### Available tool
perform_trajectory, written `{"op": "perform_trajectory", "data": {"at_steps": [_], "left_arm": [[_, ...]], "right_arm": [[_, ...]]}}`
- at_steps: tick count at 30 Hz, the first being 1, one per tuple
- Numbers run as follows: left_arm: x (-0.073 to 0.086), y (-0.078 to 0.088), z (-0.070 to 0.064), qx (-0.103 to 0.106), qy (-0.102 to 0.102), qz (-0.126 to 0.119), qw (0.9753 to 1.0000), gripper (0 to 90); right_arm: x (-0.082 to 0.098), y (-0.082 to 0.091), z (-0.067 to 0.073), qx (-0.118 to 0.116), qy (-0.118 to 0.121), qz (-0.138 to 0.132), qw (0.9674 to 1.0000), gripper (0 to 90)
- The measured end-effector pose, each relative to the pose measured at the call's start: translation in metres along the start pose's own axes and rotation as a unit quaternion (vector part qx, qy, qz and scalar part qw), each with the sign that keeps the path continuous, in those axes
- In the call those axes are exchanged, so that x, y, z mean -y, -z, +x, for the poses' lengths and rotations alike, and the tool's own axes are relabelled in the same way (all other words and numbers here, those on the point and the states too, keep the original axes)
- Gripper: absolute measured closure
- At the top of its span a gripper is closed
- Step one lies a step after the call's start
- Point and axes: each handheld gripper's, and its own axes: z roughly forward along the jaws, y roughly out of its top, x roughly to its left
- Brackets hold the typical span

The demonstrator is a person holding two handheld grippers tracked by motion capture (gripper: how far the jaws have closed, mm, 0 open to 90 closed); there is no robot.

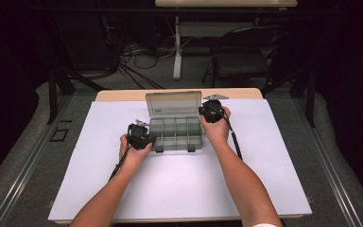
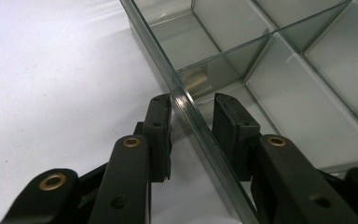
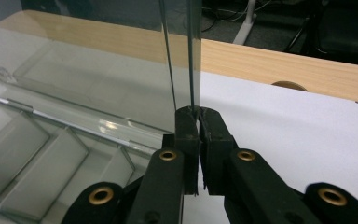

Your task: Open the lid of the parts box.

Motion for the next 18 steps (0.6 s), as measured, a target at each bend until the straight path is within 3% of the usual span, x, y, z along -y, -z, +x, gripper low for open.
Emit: {"op": "perform_trajectory", "data": {"at_steps": [18], "left_arm": [[0.0,0.0,0.0,0.0,0.004,-0.001,1.0,68.1]], "right_arm": [[-0.008,-0.013,-0.002,0.009,-0.039,0.012,0.9991,87.7]]}}
